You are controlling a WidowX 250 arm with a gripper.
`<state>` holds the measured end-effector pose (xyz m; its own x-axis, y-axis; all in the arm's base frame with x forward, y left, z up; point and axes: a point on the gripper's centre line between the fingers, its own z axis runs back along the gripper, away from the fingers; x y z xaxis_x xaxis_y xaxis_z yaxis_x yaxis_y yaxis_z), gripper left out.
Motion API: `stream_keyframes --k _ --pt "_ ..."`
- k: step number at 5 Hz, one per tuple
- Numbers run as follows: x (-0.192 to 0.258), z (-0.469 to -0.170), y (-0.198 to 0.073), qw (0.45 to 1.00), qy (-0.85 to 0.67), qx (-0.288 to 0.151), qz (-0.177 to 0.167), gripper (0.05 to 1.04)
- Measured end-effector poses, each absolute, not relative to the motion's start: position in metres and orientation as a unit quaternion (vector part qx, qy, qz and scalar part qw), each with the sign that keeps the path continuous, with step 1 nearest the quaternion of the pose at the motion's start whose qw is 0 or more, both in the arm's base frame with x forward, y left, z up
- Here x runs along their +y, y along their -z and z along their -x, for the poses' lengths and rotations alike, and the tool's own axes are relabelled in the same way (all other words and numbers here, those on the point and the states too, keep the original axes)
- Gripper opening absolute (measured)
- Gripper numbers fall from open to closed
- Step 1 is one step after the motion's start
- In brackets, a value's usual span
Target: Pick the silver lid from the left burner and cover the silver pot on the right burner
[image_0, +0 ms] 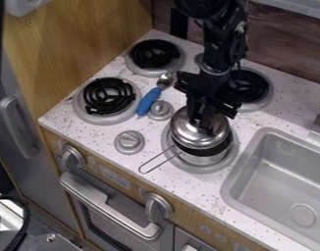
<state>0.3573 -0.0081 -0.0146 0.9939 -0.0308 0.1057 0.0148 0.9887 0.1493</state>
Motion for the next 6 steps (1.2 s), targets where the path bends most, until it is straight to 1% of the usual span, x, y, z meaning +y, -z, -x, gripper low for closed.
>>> stream_keyframes --k 1,2,3,4,5,6 --pt "-0.009 -0.359 0.023 0.996 0.012 -0.042 -0.072 0.267" --pt "-0.009 -0.358 0.023 0.997 0.013 -0.04 -0.072 0.302" --pt "-0.012 -0.355 0.026 0.997 0.014 -0.036 -0.063 0.625" --pt "-0.013 -0.351 0.028 0.998 0.017 -0.03 -0.059 0.922" --pt "-0.015 -0.353 0.006 0.997 0.016 -0.058 -0.055 1.001" --pt "-0.019 -0.347 -0.003 0.997 0.008 -0.062 -0.038 1.0"
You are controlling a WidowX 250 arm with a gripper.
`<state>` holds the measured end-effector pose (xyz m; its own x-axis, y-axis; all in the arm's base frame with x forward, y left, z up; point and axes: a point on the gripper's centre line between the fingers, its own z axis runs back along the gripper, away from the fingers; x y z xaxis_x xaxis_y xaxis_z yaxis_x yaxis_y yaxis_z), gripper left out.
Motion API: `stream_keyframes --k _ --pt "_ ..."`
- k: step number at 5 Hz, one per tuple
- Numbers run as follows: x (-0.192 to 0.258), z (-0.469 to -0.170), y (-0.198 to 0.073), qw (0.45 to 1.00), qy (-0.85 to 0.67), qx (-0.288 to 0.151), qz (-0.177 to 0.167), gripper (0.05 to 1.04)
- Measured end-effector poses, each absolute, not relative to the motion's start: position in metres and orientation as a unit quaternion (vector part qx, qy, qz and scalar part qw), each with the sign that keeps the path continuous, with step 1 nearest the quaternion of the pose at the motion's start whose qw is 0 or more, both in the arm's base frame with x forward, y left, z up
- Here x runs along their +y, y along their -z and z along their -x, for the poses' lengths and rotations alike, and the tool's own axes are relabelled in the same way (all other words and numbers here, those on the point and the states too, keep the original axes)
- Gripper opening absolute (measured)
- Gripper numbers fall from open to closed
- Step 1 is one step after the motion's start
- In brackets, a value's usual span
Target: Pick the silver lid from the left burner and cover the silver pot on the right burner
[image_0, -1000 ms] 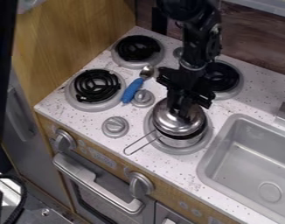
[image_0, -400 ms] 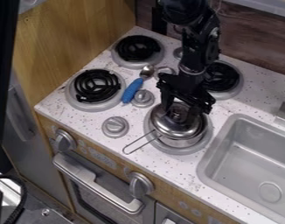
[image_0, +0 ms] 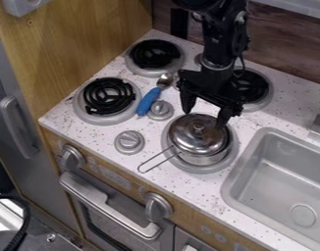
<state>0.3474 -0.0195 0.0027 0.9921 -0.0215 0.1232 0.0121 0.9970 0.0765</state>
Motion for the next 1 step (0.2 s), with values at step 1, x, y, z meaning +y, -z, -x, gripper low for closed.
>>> stream_keyframes --k 1 --pt "-0.0212 -0.345 -0.0015 0.998 0.014 -0.061 -0.022 1.0"
